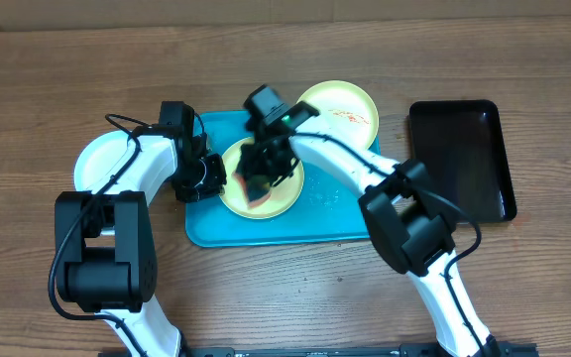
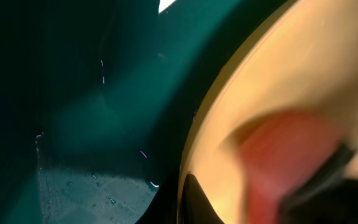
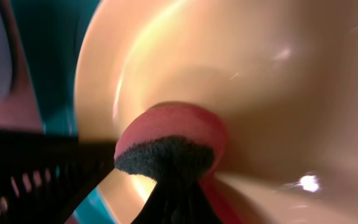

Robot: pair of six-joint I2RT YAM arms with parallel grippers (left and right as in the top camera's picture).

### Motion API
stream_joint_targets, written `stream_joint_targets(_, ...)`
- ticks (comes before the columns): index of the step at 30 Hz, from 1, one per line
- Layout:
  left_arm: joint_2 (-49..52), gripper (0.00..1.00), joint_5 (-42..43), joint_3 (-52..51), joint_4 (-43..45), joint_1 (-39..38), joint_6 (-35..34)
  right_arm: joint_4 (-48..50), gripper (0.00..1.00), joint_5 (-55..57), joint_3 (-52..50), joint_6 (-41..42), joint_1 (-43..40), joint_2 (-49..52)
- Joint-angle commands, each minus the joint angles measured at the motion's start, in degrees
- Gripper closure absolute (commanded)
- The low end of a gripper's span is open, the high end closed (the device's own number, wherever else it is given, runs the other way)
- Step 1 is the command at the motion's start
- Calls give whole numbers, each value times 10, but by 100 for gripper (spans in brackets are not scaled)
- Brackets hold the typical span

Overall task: Clean dirty plates on tray and stack at the side
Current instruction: 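Scrub the yellow-green plate with the sponge while the left gripper holds it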

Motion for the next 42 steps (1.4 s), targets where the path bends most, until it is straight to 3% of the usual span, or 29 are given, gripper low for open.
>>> stream_joint_targets(1,21,96,-40,-11,5,7,4,-35,96,-23,-7,-33,2,8)
stream_joint_targets(7,21,96,-40,-11,4,7,4,-136,96,90,-5,-47,-35,8)
stream_joint_targets(11,21,96,-40,-11,4,7,5,-151,96,145,-5,-47,-70,8)
stream_joint_targets(19,21,96,-40,-11,-2,7,5,-61,96,136,-6,-26,-94,8)
stream_joint_targets(22,21,96,-40,-11,-2,7,5,3,96,107,-7,-16,-80,8)
stream_joint_targets(28,21,96,-40,-11,-1,7,5,30,96,105,-7,-14,-33,8)
stream_joint_targets(35,21,96,-40,-11,0,7,5,-27,96,103,-7,-15,25,8)
stream_joint_targets(42,21,96,-40,-11,0,7,5,-119,96,106,8,-36,14,8)
